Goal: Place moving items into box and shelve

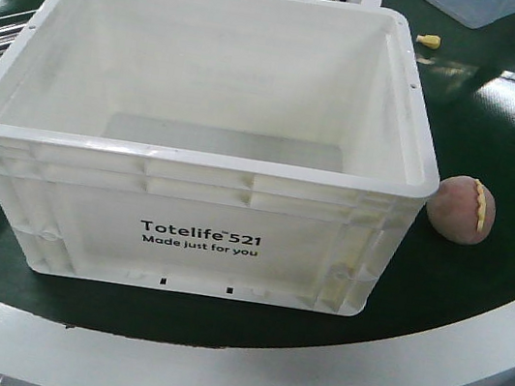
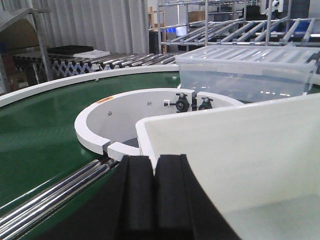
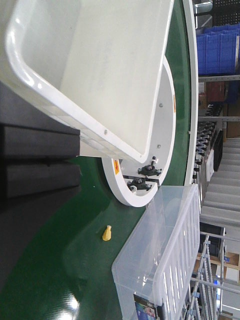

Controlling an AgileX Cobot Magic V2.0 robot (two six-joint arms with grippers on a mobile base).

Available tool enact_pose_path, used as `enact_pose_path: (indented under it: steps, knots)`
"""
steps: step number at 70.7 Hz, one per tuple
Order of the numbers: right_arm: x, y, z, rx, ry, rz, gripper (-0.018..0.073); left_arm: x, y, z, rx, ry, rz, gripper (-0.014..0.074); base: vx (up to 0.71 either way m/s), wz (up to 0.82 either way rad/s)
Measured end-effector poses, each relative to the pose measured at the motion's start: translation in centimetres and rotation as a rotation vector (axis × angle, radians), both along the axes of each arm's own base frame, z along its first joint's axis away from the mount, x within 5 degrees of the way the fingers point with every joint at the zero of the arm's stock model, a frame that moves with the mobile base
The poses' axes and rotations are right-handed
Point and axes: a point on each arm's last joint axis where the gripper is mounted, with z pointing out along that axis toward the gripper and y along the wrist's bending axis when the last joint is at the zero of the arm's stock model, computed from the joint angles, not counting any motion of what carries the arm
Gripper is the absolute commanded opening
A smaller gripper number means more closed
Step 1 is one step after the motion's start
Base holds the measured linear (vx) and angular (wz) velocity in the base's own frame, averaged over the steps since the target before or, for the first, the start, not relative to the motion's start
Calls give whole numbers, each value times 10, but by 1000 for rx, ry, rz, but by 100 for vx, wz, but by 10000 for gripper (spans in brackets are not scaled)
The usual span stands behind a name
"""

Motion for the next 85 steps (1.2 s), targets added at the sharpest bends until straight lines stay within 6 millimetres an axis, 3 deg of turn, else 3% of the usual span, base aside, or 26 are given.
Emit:
enact_pose_path:
  steps: [25, 33, 44, 60, 66, 74, 85]
  knots:
    - [5, 1, 4, 10, -45, -6, -10, 2, 0, 0, -15, 2, 2, -15, 0, 0]
    - [5, 1, 4, 12, -52, -7, 33, 2, 0, 0, -15, 2, 2, 25, 0, 0]
    - [5, 1, 4, 13, -53, -7, 195, 2, 0, 0, -15, 2, 2, 148, 0, 0]
    - [5, 1, 6, 16, -65, -8, 610, 2, 0, 0, -15, 2, 2, 433, 0, 0]
    - [5, 0, 6, 18, -74, -9, 708, 2, 0, 0, -15, 2, 2, 514, 0, 0]
    - [5, 0, 7, 21, -85, -10, 721, 2, 0, 0, -15, -3, 3, 561, 0, 0]
    - [5, 0, 7, 31, -83, -11, 699, 2, 0, 0, -15, 2, 2, 559, 0, 0]
